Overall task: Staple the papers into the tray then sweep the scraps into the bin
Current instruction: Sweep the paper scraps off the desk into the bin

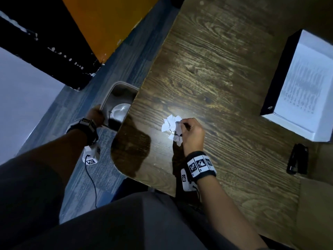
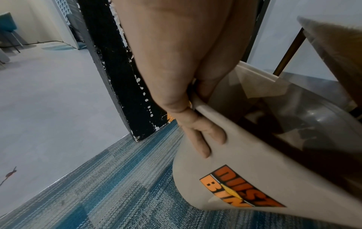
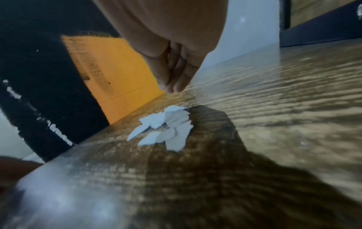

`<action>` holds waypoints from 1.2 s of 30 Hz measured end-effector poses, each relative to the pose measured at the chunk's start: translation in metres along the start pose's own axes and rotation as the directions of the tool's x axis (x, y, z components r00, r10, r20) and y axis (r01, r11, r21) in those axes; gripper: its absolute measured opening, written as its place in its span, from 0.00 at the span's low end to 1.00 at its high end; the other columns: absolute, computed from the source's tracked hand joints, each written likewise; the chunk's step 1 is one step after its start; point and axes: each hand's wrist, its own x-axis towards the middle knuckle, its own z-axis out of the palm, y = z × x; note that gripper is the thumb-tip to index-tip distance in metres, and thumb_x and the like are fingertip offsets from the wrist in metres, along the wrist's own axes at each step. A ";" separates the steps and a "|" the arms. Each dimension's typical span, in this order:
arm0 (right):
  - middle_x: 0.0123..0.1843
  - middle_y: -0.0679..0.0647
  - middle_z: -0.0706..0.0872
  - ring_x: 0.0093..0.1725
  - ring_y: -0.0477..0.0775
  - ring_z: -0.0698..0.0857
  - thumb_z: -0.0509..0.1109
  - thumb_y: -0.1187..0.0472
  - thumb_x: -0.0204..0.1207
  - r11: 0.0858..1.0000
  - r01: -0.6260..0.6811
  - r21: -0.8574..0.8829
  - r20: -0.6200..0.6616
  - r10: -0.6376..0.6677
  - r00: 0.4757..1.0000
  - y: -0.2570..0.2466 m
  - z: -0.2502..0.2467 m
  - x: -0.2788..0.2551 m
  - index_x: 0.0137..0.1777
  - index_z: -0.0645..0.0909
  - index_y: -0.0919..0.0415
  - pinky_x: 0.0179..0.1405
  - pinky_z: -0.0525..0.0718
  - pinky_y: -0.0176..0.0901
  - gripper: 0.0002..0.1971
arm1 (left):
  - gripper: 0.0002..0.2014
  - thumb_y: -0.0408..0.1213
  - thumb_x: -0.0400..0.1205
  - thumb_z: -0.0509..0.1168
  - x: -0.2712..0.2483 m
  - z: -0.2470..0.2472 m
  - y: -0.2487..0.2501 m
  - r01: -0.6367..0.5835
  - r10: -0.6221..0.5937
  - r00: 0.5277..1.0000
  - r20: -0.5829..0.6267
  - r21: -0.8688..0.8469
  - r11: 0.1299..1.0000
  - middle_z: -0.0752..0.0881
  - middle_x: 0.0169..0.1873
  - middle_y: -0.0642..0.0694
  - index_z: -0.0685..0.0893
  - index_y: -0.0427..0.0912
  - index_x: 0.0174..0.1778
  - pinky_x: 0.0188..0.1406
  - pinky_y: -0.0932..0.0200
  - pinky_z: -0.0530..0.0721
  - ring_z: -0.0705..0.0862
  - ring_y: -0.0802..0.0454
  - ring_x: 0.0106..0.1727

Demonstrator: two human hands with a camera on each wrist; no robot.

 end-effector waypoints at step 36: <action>0.85 0.67 0.40 0.84 0.67 0.36 0.44 0.47 0.84 0.860 0.159 -0.485 0.406 0.061 0.912 -0.037 0.094 -0.008 0.83 0.42 0.70 0.84 0.40 0.60 0.35 | 0.17 0.23 0.79 0.60 0.014 0.008 -0.022 -0.045 0.046 0.999 -0.008 0.019 0.999 0.81 0.60 0.23 0.76 0.28 0.64 0.63 0.42 0.76 0.79 0.29 0.65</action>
